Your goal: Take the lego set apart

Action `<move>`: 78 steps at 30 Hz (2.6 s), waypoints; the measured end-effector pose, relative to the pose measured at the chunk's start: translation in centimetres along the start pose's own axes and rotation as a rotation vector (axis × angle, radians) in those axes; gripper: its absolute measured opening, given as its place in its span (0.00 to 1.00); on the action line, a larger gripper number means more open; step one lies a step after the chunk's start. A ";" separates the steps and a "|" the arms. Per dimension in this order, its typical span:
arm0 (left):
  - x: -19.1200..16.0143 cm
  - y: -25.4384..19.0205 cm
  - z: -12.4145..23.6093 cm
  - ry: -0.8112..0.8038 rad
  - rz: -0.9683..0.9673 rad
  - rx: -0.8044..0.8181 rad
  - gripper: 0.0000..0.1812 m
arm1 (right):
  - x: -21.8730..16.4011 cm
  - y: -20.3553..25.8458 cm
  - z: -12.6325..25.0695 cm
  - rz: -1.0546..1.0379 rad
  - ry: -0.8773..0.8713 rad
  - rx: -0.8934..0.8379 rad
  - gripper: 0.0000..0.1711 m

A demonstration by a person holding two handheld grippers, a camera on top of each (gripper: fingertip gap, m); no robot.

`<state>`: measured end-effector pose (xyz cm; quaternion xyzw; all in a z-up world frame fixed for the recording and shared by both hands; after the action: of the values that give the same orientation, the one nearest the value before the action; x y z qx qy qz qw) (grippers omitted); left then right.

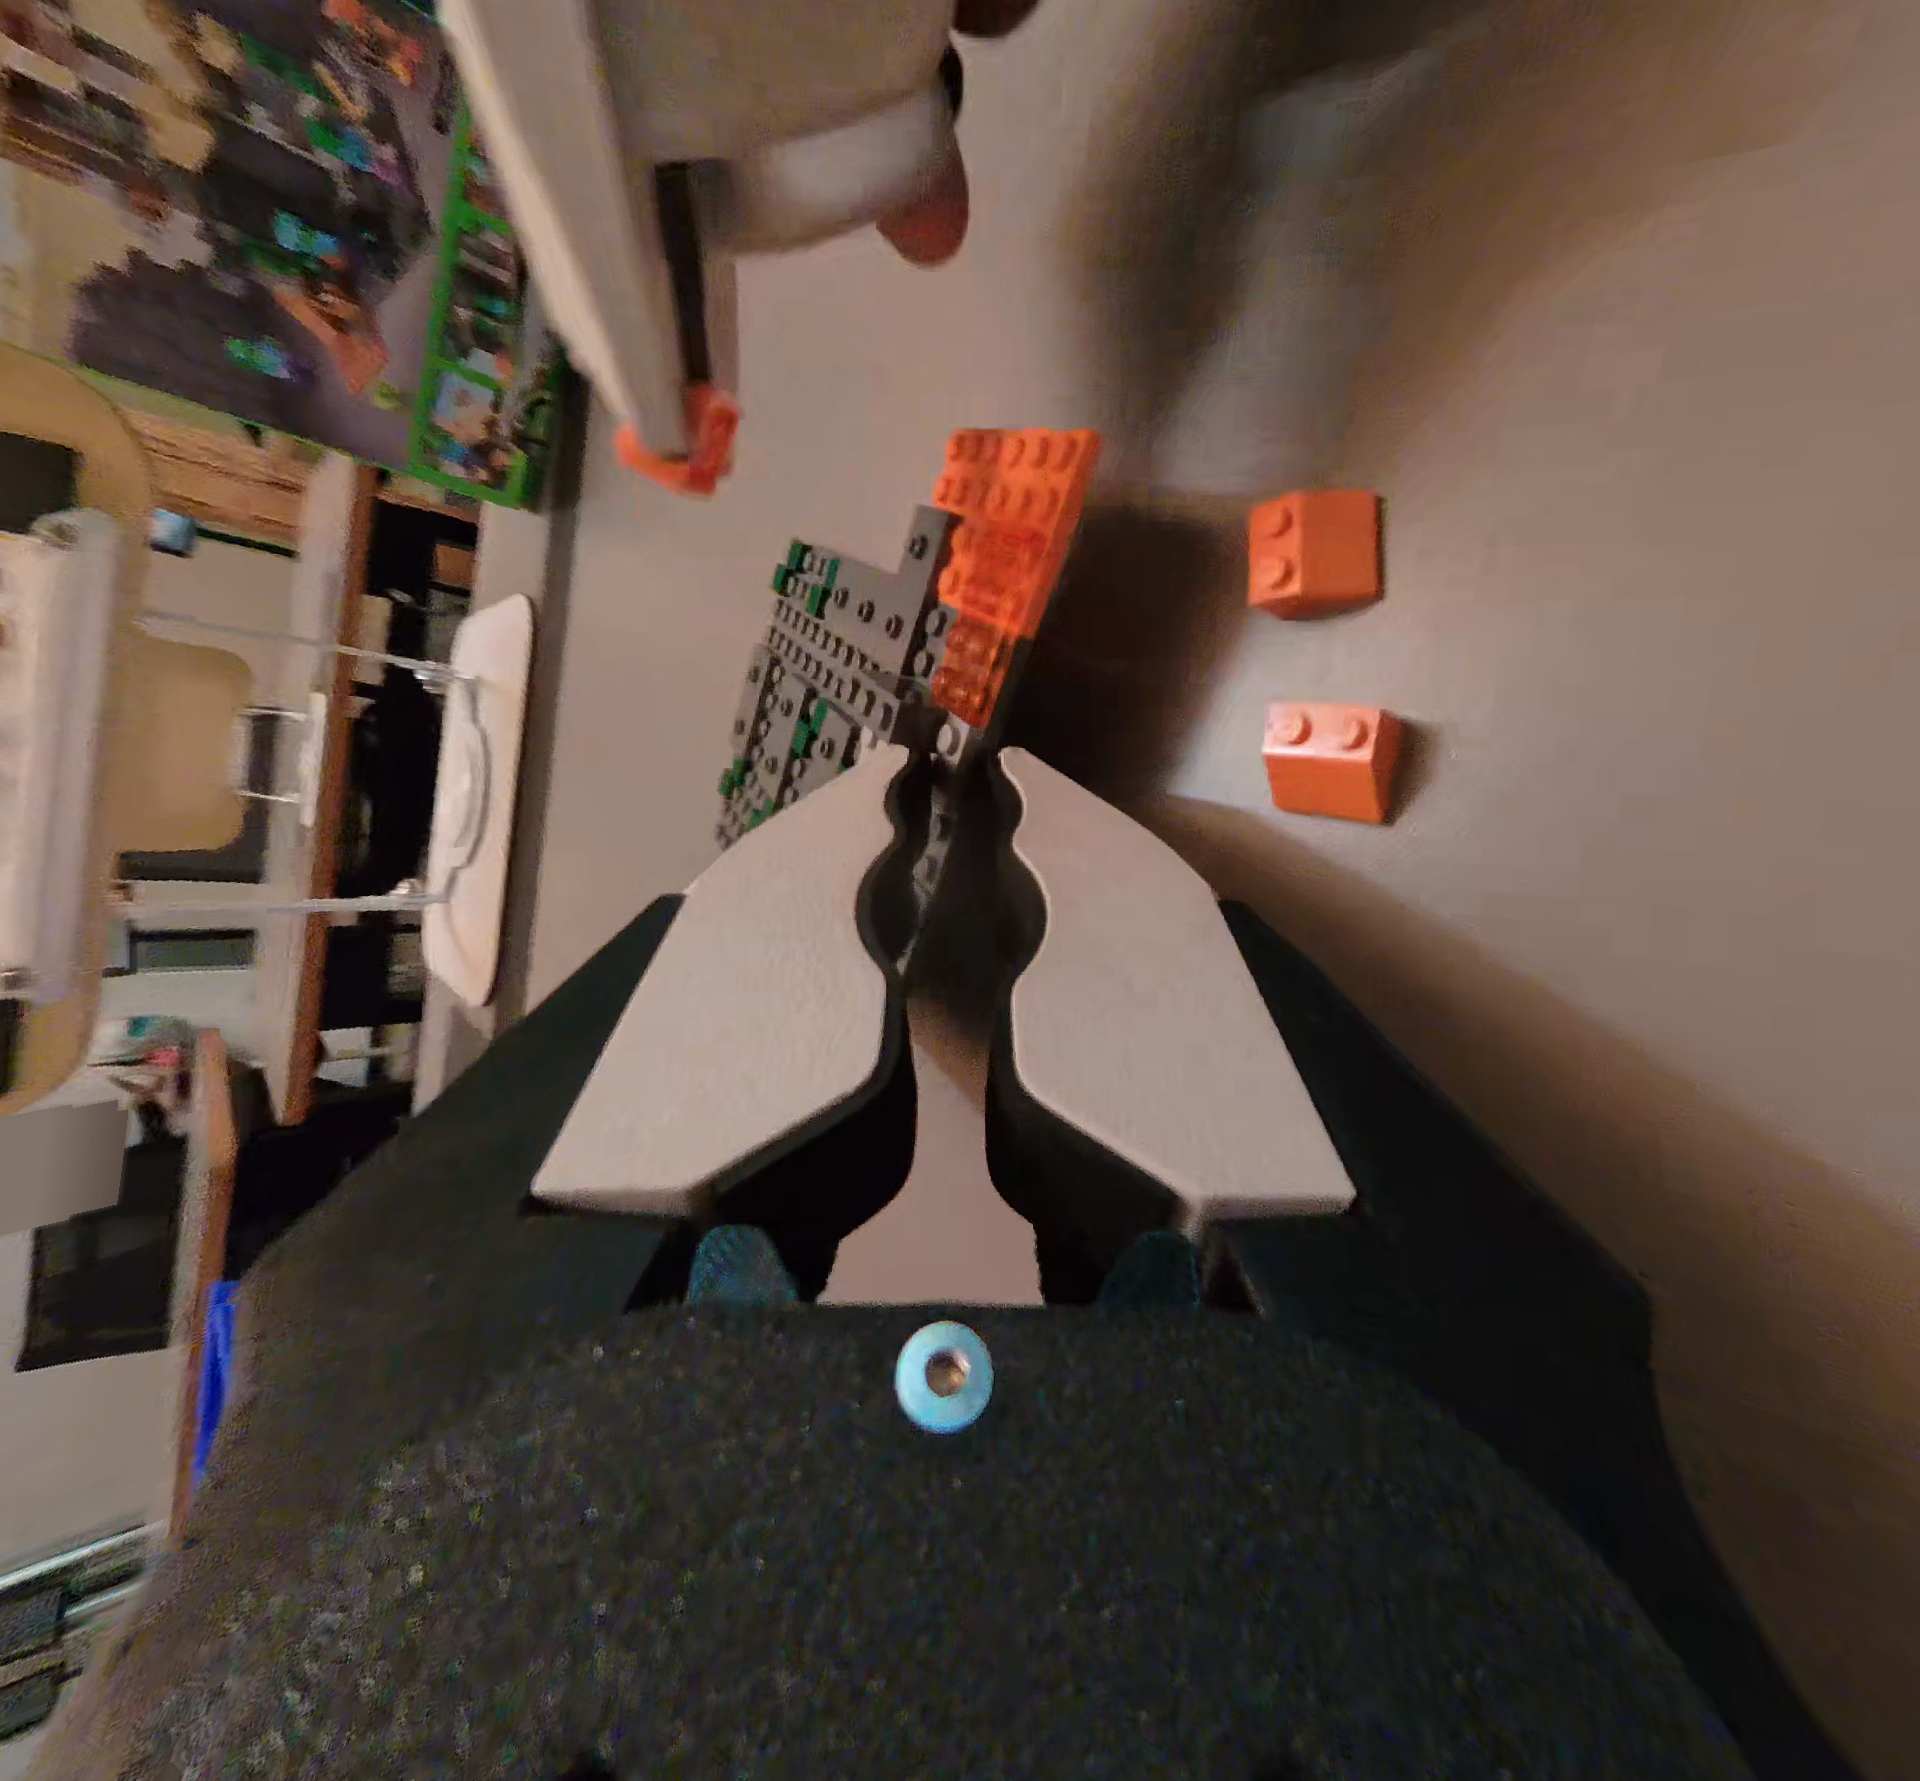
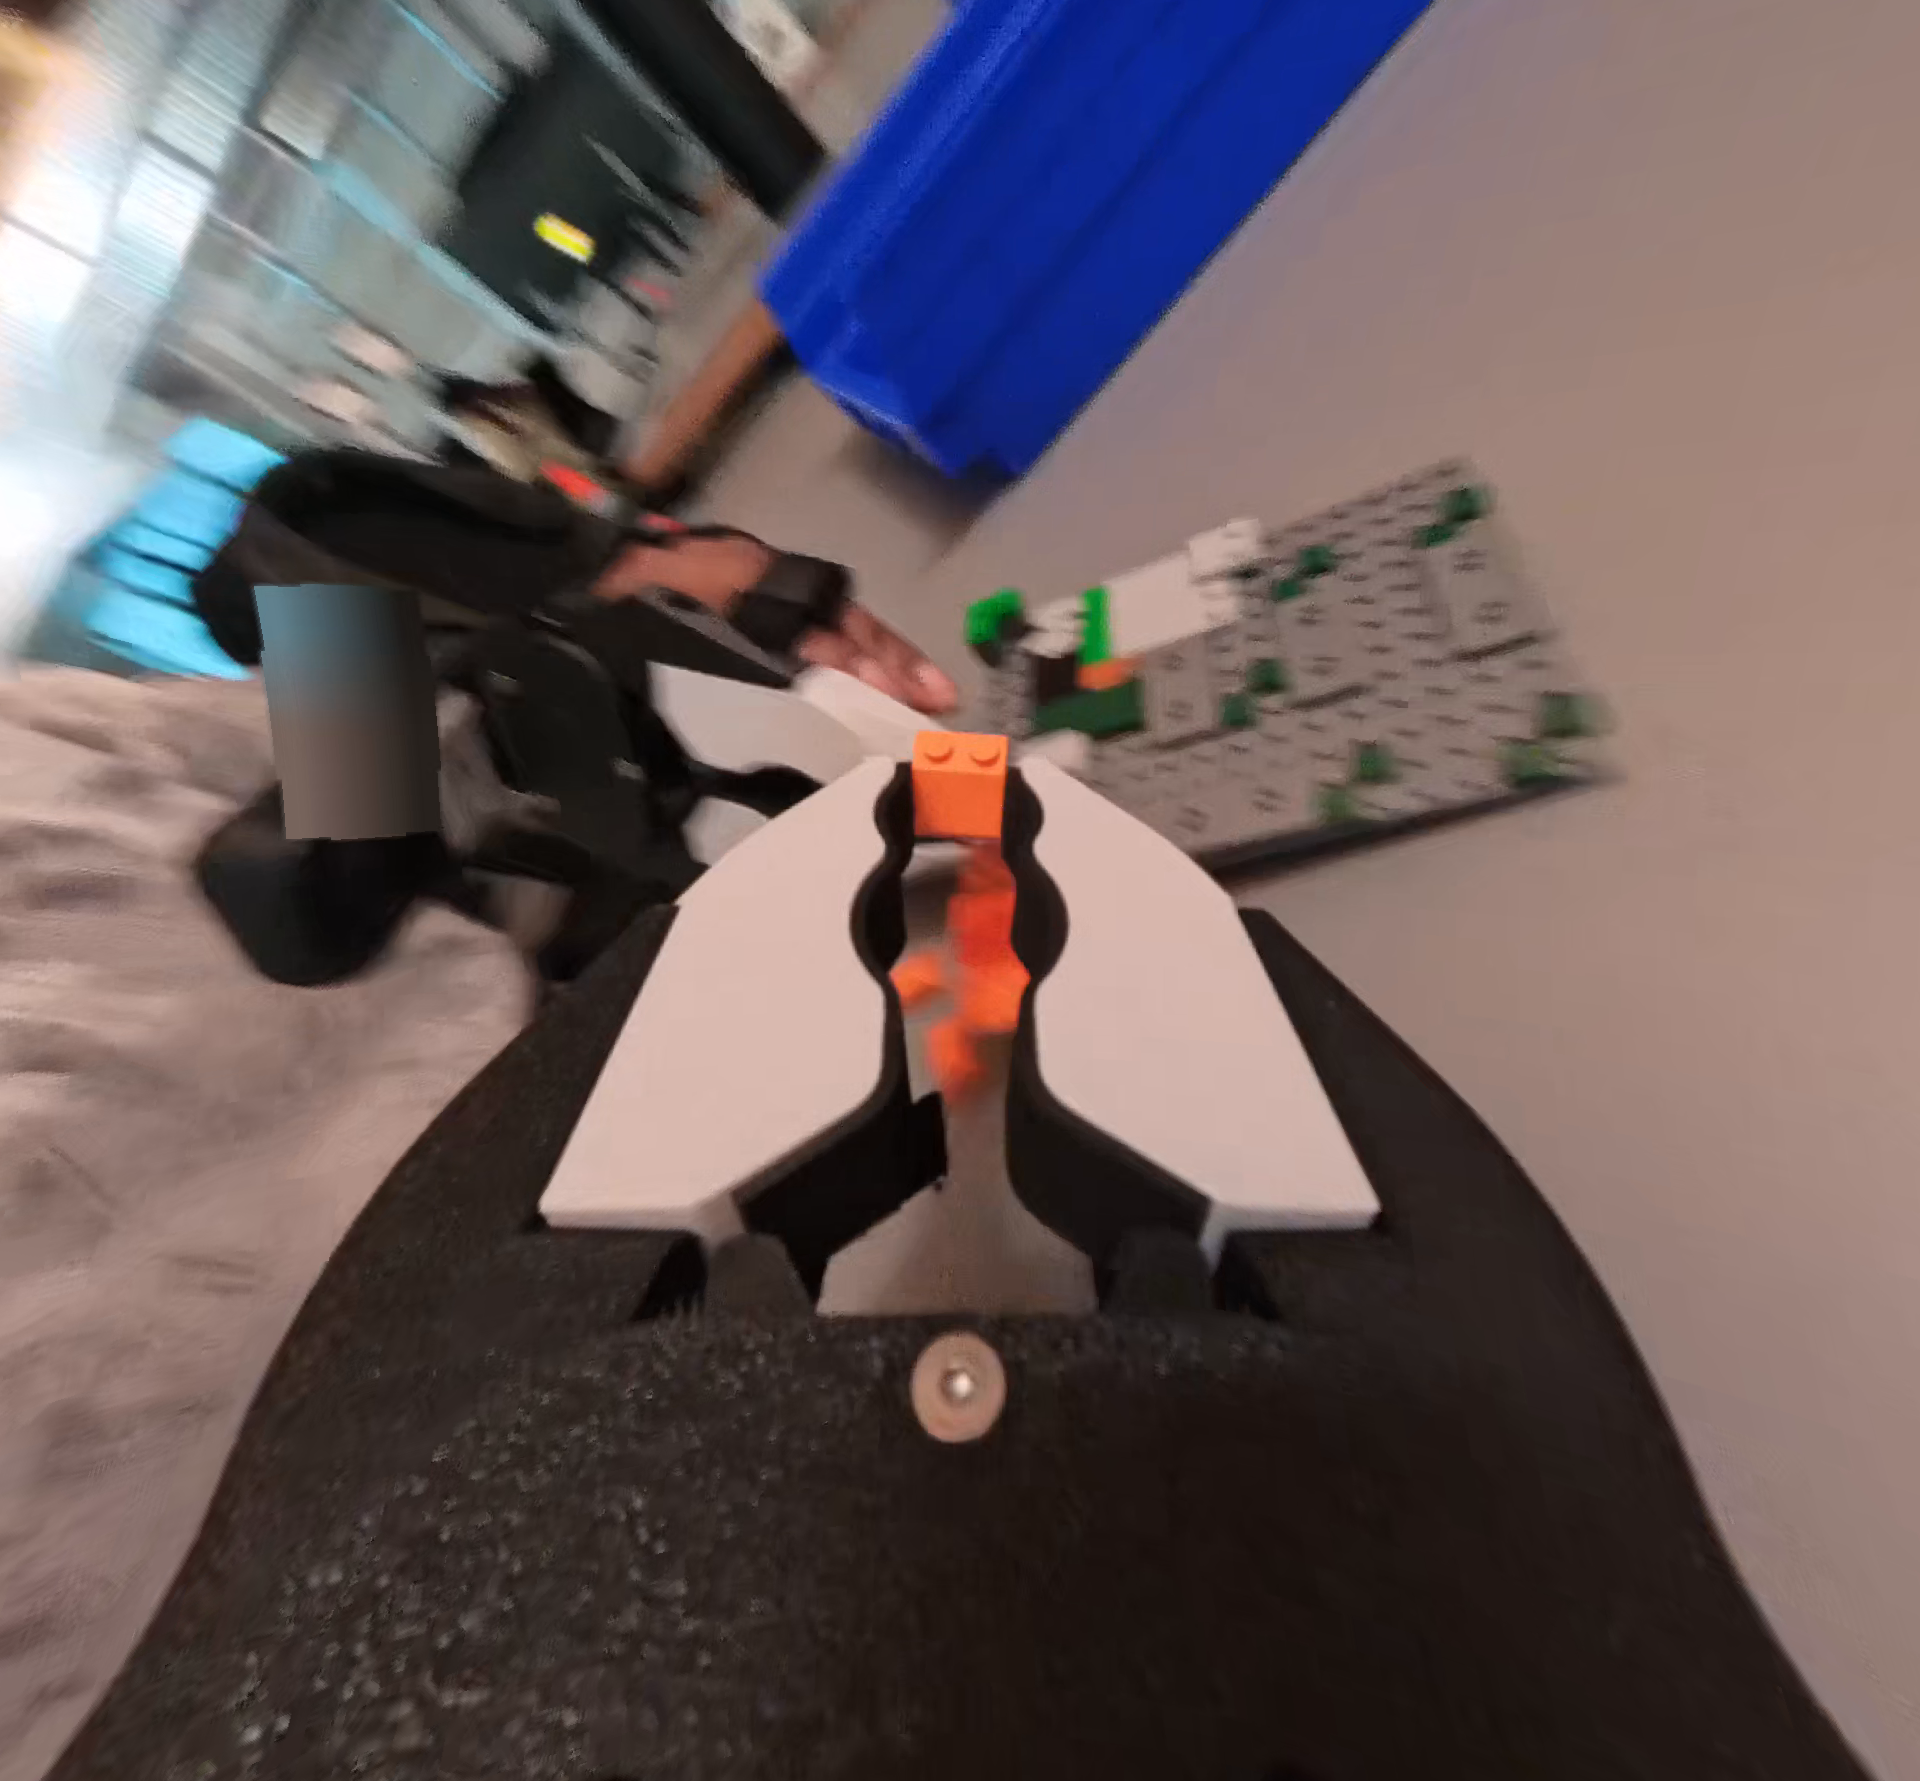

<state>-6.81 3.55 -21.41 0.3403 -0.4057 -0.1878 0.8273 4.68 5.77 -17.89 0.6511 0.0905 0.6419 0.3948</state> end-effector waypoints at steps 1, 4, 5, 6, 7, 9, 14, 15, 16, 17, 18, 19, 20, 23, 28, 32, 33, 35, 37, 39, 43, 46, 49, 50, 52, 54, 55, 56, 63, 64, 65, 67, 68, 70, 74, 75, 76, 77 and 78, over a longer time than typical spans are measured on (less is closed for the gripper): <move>0.0 0.4 0.3 -0.015 0.019 0.010 0.06 | 0.1 -0.1 0.4 0.080 0.009 -0.039 0.09; 0.2 1.6 0.2 -0.028 0.106 -0.003 0.06 | -0.2 1.0 0.3 0.203 0.042 0.002 0.09; 0.2 1.7 0.1 -0.037 0.108 -0.003 0.06 | -0.6 1.1 0.2 0.302 0.088 -0.007 0.09; 0.1 1.7 0.0 -0.045 0.117 -0.008 0.06 | -1.1 1.2 0.1 0.410 0.139 -0.011 0.09; -0.1 1.6 -0.2 -0.046 0.125 -0.015 0.06 | -1.8 1.2 0.2 0.499 0.206 -0.019 0.09; -0.5 1.5 -0.5 -0.044 0.137 -0.024 0.06 | -3.1 0.9 0.4 0.622 0.315 -0.033 0.10; -1.1 1.5 -1.2 -0.038 0.170 -0.047 0.07 | -4.2 0.4 0.5 0.693 0.400 -0.029 0.10; -1.3 1.6 -1.3 -0.038 0.175 -0.046 0.07 | -4.4 0.4 0.7 0.696 0.413 -0.022 0.10; -1.4 1.6 -1.4 -0.038 0.185 -0.047 0.07 | -4.5 0.4 0.8 0.694 0.425 -0.013 0.10; -1.5 1.6 -1.5 -0.033 0.195 -0.051 0.07 | -4.7 0.4 0.8 0.693 0.438 -0.007 0.10; -1.7 1.6 -1.6 -0.027 0.202 -0.055 0.07 | -4.9 0.3 0.8 0.700 0.449 -0.008 0.10; -1.8 1.6 -1.7 -0.025 0.205 -0.058 0.08 | -5.0 0.3 0.7 0.710 0.459 -0.013 0.10; -1.9 1.5 -1.7 -0.027 0.213 -0.064 0.08 | -5.2 0.2 0.7 0.718 0.472 -0.019 0.10; -1.9 1.5 -1.6 -0.050 0.255 -0.077 0.10 | -5.7 -0.2 0.6 0.732 0.506 -0.038 0.10; -1.4 2.6 -0.4 -0.107 0.330 -0.067 0.12 | -5.2 0.0 0.6 0.729 0.478 -0.044 0.12; -1.8 3.3 0.9 -0.127 0.397 -0.096 0.11 | -4.5 0.7 0.5 0.721 0.439 -0.038 0.21; -1.9 3.2 1.2 -0.131 0.410 -0.120 0.11 | -4.4 0.9 0.3 0.725 0.429 -0.033 0.21; -2.2 3.0 1.7 -0.136 0.423 -0.165 0.09 | -4.0 1.5 -0.3 0.729 0.398 -0.024 0.20; -2.5 2.7 2.1 -0.132 0.430 -0.206 0.09 | -3.8 2.1 -1.4 0.743 0.387 -0.030 0.17; -2.6 2.2 2.4 -0.134 0.453 -0.246 0.09 | -4.1 2.3 -2.8 0.773 0.412 -0.034 0.17; -2.7 0.9 2.7 -0.096 0.489 -0.324 0.11 | -5.3 1.9 -5.3 0.851 0.519 -0.057 0.17; -2.8 0.0 3.0 -0.078 0.542 -0.390 0.12 | -5.8 1.7 -6.6 0.905 0.565 -0.034 0.17; -3.2 -0.3 3.2 -0.078 0.562 -0.415 0.12 | -5.9 1.8 -7.5 0.983 0.601 -0.002 0.18; -3.2 -0.3 3.2 -0.082 0.573 -0.422 0.12 | -6.0 1.8 -7.7 0.990 0.616 0.011 0.18; -3.1 -0.3 3.2 -0.091 0.596 -0.429 0.12 | -6.0 1.8 -7.9 0.976 0.641 0.016 0.13; -3.2 -0.3 3.1 -0.080 0.594 -0.412 0.12 | -5.9 1.7 -8.0 0.928 0.652 -0.002 0.13; -3.3 -0.4 3.0 -0.078 0.587 -0.403 0.12 | -5.9 1.7 -8.0 0.899 0.646 -0.019 0.13; -3.3 -0.4 3.0 -0.079 0.585 -0.402 0.12 | -5.9 1.7 -8.0 0.867 0.637 -0.032 0.13; -3.2 -0.8 2.6 -0.081 0.586 -0.413 0.12 | -5.9 2.2 -7.2 0.739 0.578 -0.026 0.24; -3.1 -0.9 2.6 -0.085 0.587 -0.421 0.12 | -5.9 2.2 -6.9 0.746 0.577 -0.008 0.24; -2.9 -1.0 2.6 -0.086 0.588 -0.430 0.12 | -6.0 2.2 -6.6 0.763 0.582 0.017 0.23; -2.7 -1.2 2.6 -0.080 0.589 -0.437 0.11 | -6.0 2.2 -6.2 0.815 0.591 0.059 0.21; -2.6 -1.2 2.5 -0.076 0.592 -0.437 0.11 | -5.9 2.0 -6.2 0.836 0.593 0.056 0.21; -2.4 -1.2 2.2 -0.064 0.605 -0.435 0.12 | -5.7 1.6 -6.4 0.851 0.607 0.027 0.19; -2.9 -0.9 1.6 -0.025 0.622 -0.378 0.11 | -6.2 1.6 -6.9 0.875 0.620 0.021 0.15; -3.0 -0.8 1.5 -0.020 0.625 -0.370 0.11 | -6.3 1.8 -6.9 0.868 0.618 0.029 0.15; -3.0 -0.8 1.5 -0.018 0.627 -0.370 0.11 | -6.3 1.8 -6.8 0.869 0.622 0.025 0.15; -3.1 -0.7 1.5 -0.015 0.622 -0.368 0.10 | -6.3 1.8 -6.6 0.874 0.629 0.021 0.14; -3.2 -0.7 1.5 -0.012 0.610 -0.358 0.08 | -6.3 1.8 -6.4 0.875 0.633 0.020 0.13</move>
<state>-9.95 4.31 -22.97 0.0518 -0.4540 -0.0019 0.8895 -2.86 3.19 -22.48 0.4062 -0.0686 0.9104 0.0375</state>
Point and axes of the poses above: each gripper's, where its closed fingertips meet, z back along the fingers, x out of its top, y = z × x across the jaws, the point moved 5 cm from there along z, back along the fingers, and after that the axes turned 11 degrees about -y, right-handed, at the moved point
